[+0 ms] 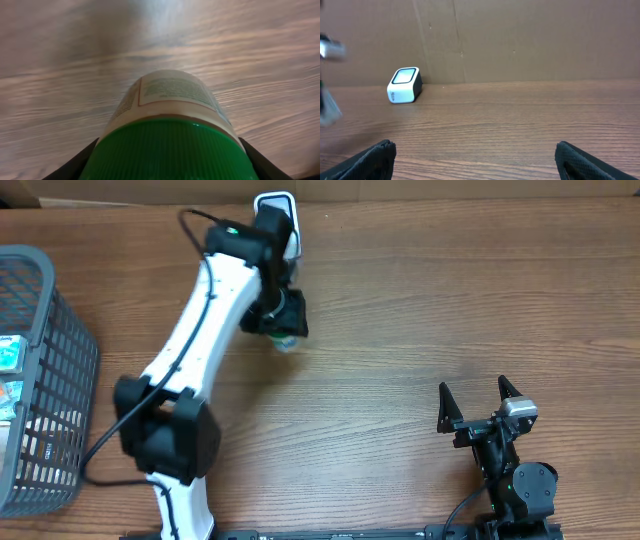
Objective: Scan the item barcode
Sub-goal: 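Carry the green-lidded jar to the white scanner with the left gripper, then set the jar down on the table and open the left gripper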
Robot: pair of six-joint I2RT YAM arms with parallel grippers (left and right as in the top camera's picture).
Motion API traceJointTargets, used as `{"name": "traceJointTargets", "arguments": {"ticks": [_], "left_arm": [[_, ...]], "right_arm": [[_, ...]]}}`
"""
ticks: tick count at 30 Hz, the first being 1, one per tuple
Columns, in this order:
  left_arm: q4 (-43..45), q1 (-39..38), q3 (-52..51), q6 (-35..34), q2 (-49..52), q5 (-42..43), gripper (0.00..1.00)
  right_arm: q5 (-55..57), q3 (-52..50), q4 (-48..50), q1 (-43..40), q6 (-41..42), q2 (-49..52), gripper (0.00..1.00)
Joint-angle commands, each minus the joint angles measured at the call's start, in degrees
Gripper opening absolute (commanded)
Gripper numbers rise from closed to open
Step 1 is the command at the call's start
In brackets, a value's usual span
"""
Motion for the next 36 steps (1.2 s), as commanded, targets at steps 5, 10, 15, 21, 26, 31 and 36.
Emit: {"name": "traceJointTargets", "arguments": {"ticks": [5,10,15,21,26,31,36], "left_arm": [[8.55,-4.68,-2.73,-3.15,8.72,0.22,0.49],[10.86,-7.48,-2.73,-3.17,12.76,-1.01,0.49],[10.97,-9.27,-2.73,-3.41,14.73,-3.34,0.63],[8.92,-8.92,-0.07,-4.46,14.40,-3.26,0.92],[-1.42,-8.41,13.66,-4.44,14.14,-5.49,0.97],[-12.44,-7.54,32.70,-3.96,14.10,-5.81,0.97],[-16.00,-5.18,46.36,-2.84,11.52,-3.15,1.00]], "right_arm": [[0.33,-0.59,0.33,-0.26,-0.02,-0.46,1.00],[0.33,-0.59,0.33,-0.26,-0.02,-0.46,1.00],[0.33,-0.59,0.33,-0.26,-0.02,-0.46,1.00],[0.33,-0.59,0.33,-0.26,-0.02,-0.46,1.00],[0.33,-0.59,0.33,-0.26,-0.04,-0.46,1.00],[0.33,-0.59,0.33,-0.26,-0.02,-0.46,1.00],[0.33,-0.59,0.33,-0.26,-0.02,-0.46,1.00]]}}
